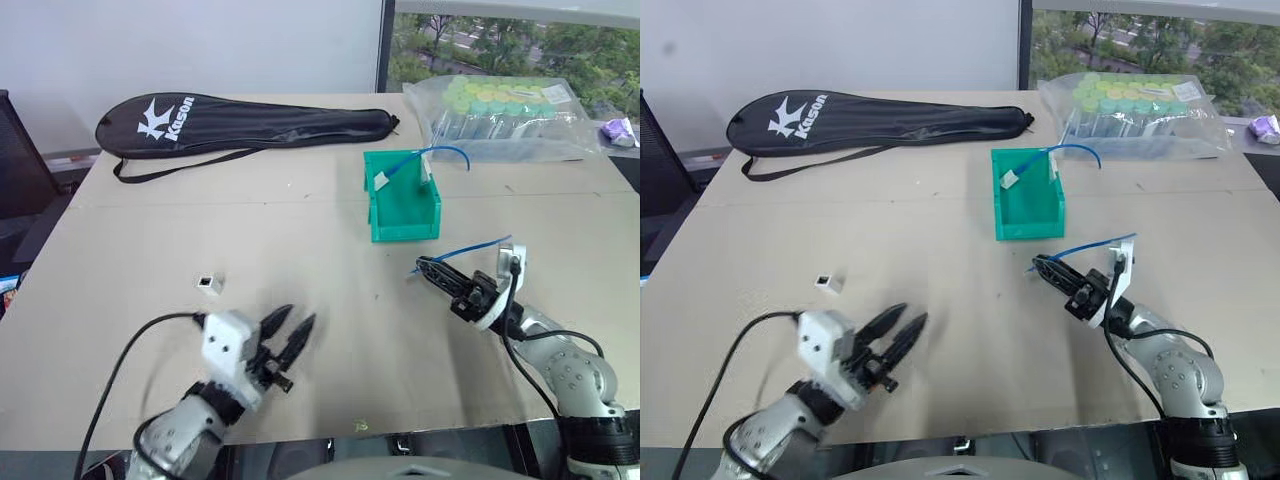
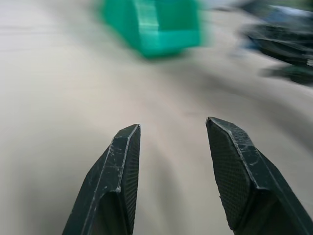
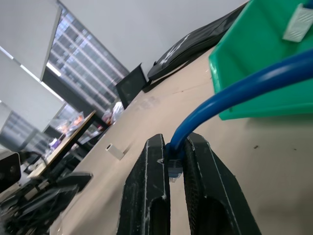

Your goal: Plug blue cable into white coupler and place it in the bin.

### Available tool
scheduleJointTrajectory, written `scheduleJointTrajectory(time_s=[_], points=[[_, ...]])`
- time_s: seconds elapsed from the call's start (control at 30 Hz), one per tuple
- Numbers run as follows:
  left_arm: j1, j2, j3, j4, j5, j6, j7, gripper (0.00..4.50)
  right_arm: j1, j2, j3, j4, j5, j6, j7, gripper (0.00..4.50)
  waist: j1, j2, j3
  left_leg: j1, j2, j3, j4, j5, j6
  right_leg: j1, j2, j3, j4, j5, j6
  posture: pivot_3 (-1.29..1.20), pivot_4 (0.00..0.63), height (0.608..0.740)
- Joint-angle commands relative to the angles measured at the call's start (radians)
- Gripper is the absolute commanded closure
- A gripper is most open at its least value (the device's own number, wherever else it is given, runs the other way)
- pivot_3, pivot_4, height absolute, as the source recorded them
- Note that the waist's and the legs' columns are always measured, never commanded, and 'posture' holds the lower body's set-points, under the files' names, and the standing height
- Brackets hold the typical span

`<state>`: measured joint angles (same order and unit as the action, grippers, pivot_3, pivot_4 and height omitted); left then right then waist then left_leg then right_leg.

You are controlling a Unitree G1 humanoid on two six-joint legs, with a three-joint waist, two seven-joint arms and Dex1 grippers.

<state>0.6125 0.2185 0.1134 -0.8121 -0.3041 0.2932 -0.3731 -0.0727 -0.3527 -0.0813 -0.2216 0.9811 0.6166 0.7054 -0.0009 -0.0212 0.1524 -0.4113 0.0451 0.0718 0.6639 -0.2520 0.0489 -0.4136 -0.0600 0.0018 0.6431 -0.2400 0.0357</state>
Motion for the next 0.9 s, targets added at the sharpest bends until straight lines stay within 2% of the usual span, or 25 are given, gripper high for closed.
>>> scheduleJointTrajectory(time_s=[0.03,0.17,0.33,0.57,0.9], points=[[0.001,-0.038,0.117,0.115,0.088,-0.137,0.104,2.34,-0.037,0.007,0.005,-0.013,-0.006,0.003,0.027,4.50,0.001,0.000,0.000,0.000,0.000,-0.001,0.000,0.000,0.000,0.000,0.000,-0.001,0.000,0.000,0.000,0.00,0.150,0.740],[-0.029,-0.002,0.192,0.308,0.110,-0.250,0.077,2.34,-0.049,0.019,0.005,-0.003,-0.020,0.005,0.030,4.50,0.001,0.000,0.000,-0.003,0.000,-0.002,0.000,0.000,0.000,-0.002,0.005,-0.008,0.000,0.000,0.000,0.00,0.150,0.740],[-0.093,0.023,0.202,0.456,0.103,-0.316,0.047,2.34,-0.048,0.040,0.002,-0.014,-0.031,0.002,0.020,4.50,0.001,0.000,0.000,-0.004,0.000,0.000,0.000,0.000,0.001,-0.002,0.004,-0.008,-0.001,0.000,0.000,0.00,0.150,0.740],[-0.228,0.056,0.212,0.603,0.093,-0.328,0.037,2.34,-0.038,0.068,-0.011,-0.033,-0.036,-0.003,-0.009,4.50,0.008,0.008,-0.005,-0.002,0.001,0.000,0.001,0.000,0.001,-0.001,-0.001,-0.010,0.001,0.000,0.000,0.00,0.150,0.740],[-0.359,0.110,0.171,0.736,0.116,-0.348,0.006,2.34,-0.043,0.094,-0.012,-0.030,-0.063,-0.020,-0.021,4.50,0.015,0.014,-0.010,-0.002,0.002,0.000,0.003,0.000,0.001,0.000,0.005,-0.010,0.003,0.000,0.000,0.00,0.150,0.740]])
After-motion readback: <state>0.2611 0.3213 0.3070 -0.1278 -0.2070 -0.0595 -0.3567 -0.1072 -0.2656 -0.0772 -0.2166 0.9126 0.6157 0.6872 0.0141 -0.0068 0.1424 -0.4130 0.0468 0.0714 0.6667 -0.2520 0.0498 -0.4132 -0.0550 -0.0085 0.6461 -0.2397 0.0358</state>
